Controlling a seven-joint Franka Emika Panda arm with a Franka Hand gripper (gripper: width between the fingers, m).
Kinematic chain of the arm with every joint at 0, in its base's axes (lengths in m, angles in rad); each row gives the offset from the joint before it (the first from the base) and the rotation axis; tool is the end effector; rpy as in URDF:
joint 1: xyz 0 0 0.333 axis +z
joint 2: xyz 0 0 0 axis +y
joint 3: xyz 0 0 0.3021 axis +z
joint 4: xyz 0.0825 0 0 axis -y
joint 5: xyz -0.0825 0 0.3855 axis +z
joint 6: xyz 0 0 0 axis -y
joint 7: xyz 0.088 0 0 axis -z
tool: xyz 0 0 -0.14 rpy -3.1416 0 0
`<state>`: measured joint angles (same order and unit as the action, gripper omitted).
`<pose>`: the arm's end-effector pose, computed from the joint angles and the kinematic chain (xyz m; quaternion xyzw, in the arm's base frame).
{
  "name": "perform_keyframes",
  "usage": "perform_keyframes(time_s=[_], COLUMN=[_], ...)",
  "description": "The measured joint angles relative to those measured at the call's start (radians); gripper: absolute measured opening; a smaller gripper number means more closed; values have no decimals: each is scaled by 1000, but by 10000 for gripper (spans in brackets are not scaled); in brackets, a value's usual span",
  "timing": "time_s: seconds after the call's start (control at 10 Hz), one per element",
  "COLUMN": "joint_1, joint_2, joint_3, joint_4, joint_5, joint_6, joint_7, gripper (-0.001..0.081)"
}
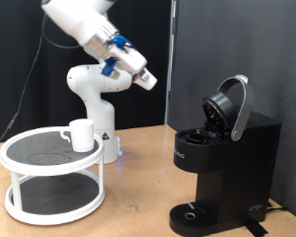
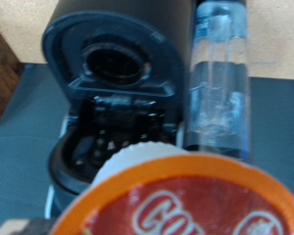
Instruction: Make a cup of coffee with the keurig machine
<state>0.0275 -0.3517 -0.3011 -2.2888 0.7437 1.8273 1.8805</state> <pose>0.4490 -0.0519 0.4637 -0.3417 0.8517 0.3284 0.2236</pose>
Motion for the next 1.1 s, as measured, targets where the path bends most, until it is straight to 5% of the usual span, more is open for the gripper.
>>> perform_keyframes(time_s=[0.5,1.1], joint_1=[43,47], joint_2=[72,110], joint_3=[108,152], joint_4=[38,31], joint_5=[57,12], joint_6=[139,214], joint_7=[71,83], gripper=[372,372])
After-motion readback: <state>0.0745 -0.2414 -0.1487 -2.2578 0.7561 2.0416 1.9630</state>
